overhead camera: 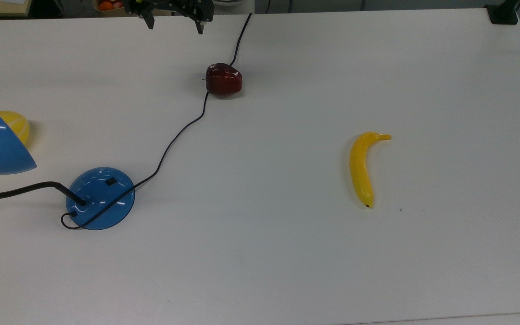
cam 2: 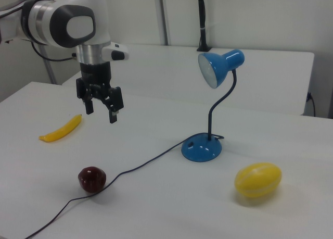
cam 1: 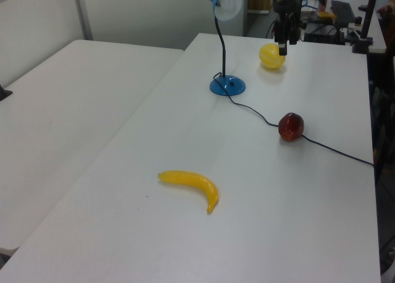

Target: Turn off lamp

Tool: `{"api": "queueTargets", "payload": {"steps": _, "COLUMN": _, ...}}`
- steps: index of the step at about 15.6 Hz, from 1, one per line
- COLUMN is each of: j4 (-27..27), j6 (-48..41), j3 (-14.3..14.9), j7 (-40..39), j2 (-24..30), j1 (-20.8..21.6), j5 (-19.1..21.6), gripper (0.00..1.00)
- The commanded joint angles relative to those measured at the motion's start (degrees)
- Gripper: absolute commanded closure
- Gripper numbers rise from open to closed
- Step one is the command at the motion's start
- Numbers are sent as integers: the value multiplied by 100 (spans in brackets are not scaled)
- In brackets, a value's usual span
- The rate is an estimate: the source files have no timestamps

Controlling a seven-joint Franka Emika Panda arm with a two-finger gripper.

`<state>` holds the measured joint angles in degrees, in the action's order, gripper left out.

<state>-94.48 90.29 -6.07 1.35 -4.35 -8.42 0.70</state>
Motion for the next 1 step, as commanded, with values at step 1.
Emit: {"api": "queueTargets", "payload": {"steps": 1, "j4": -158, "j6": -47, "j3": 53, "j7": -65, "j2": 136, "j1": 7, "j5": 114, "gripper": 0}}
